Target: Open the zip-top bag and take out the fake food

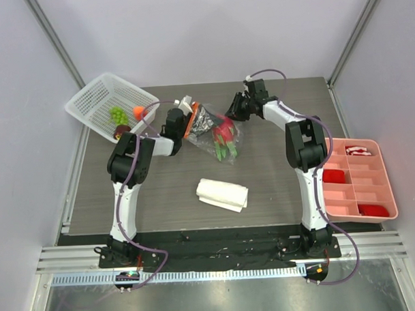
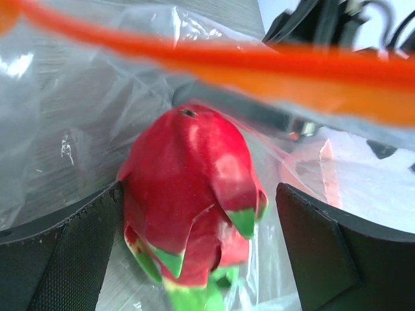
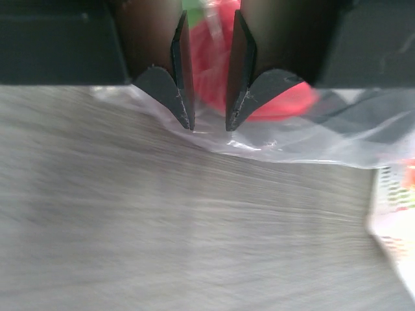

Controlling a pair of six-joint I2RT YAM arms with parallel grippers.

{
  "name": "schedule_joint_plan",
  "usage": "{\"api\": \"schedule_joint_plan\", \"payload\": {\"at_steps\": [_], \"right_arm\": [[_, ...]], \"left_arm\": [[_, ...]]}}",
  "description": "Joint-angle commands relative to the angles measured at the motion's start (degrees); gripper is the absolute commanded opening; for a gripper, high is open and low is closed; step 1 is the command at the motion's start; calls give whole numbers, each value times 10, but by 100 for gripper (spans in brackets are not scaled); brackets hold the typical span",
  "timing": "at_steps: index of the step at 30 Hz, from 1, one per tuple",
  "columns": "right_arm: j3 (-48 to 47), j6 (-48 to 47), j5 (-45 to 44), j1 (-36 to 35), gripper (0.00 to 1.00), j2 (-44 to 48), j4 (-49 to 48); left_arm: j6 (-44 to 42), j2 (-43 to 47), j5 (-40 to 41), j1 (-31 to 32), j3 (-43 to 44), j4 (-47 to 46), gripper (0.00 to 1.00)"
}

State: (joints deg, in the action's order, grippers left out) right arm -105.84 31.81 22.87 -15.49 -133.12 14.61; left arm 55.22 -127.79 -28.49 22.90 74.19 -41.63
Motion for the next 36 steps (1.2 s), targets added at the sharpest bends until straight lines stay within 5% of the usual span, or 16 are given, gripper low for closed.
{"api": "schedule_joint_plan", "payload": {"at_steps": [1, 13, 16, 19, 22, 25, 28, 29, 32, 36], "right_arm": [[37, 11, -9, 7, 32, 44, 19], [198, 176, 95, -24, 27, 83, -193], [200, 177, 90, -24, 26, 81, -196], [197, 150, 76, -19, 26, 90, -171], [187, 91, 25, -15, 30, 116, -108], [178, 32, -62, -11, 39, 156, -34], [186, 6, -124, -8, 55, 198, 21], [193, 3, -136, -8, 67, 210, 25], [243, 15, -158, -5, 82, 256, 24], [338, 53, -109, -2, 87, 310, -27]], "left_arm": [[-26, -2, 8, 8, 6, -36, 99], [-17, -30, 0, 22, 4, -43, 97], [-11, -28, 3, 22, -4, -45, 88], [-23, -19, 5, 20, -3, -12, 60], [-19, -8, -2, 15, -10, -12, 44], [-13, 16, -3, 10, -21, 0, 32], [-11, 45, 2, 5, -26, 42, 9], [-8, 51, 5, 3, -27, 49, 3], [14, 75, 5, 0, -37, 54, 0], [61, 95, 9, -6, -57, 31, 0]]}}
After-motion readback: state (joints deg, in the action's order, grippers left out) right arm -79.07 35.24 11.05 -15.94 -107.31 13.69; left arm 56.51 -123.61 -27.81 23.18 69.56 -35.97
